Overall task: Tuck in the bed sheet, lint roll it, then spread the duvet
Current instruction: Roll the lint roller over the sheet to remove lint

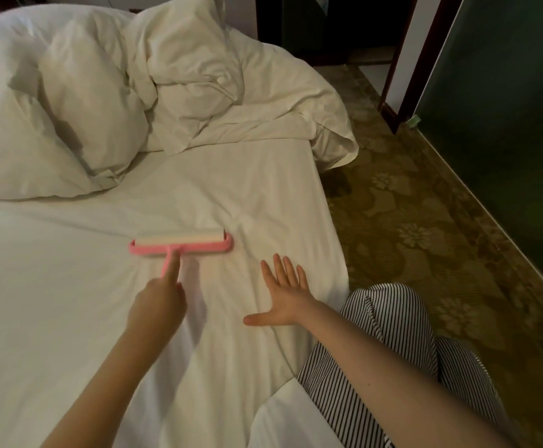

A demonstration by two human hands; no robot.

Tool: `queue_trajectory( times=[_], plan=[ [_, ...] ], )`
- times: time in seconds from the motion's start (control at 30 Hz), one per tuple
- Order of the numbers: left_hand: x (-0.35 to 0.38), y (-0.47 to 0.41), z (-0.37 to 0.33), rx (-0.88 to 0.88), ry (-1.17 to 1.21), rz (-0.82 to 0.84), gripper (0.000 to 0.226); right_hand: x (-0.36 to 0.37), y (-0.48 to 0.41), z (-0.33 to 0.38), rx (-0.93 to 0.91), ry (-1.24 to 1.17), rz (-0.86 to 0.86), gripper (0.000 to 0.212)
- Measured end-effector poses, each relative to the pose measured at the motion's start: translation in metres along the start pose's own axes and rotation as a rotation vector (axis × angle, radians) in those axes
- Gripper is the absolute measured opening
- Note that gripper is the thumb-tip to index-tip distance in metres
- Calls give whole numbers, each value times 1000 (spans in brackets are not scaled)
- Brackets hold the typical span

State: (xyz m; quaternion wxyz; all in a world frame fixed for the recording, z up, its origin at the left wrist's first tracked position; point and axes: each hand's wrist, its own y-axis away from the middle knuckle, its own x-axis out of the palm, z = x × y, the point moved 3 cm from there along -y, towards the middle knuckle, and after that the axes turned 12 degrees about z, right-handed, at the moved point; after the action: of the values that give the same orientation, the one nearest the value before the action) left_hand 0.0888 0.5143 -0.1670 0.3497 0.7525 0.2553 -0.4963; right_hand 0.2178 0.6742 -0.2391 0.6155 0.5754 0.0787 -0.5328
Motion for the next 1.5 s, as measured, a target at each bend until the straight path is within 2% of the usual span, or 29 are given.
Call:
queue_trajectory(
  times=[0.13, 0.33, 0.4, 0.57, 0.73, 0.93, 1.0, 1.2, 1.5],
  plan=[
    [-9, -29, -8, 12, 40, -1, 68, 2, 0, -2, -5, -8, -25, 116],
    [25, 80, 20, 9, 75, 43, 81, 3, 1, -2, -3, -7, -49, 115],
    [26, 82, 25, 6, 77, 49, 81, 4, 2, -1, -2, 3, -66, 113],
    [11, 0, 1, 43, 33, -19, 72, 4, 2, -4, -16, 21, -81, 97],
    [-14, -66, -23, 34, 165, -7, 70, -1, -3, -14, -22, 42, -80, 73],
    [-7, 29, -13, 52, 116, 162, 73, -23, -21, -12, 34, 30, -86, 68],
    [-5, 32, -7, 69, 146, 176, 74, -29, -27, -10, 53, 42, -84, 67],
    [-17, -78, -18, 114, 167, 49, 71, -49, -43, -12, 78, 39, -86, 65],
    [-57, -220, -55, 73, 144, 143, 73, -87, -74, -37, 82, 44, -88, 60]
  ],
)
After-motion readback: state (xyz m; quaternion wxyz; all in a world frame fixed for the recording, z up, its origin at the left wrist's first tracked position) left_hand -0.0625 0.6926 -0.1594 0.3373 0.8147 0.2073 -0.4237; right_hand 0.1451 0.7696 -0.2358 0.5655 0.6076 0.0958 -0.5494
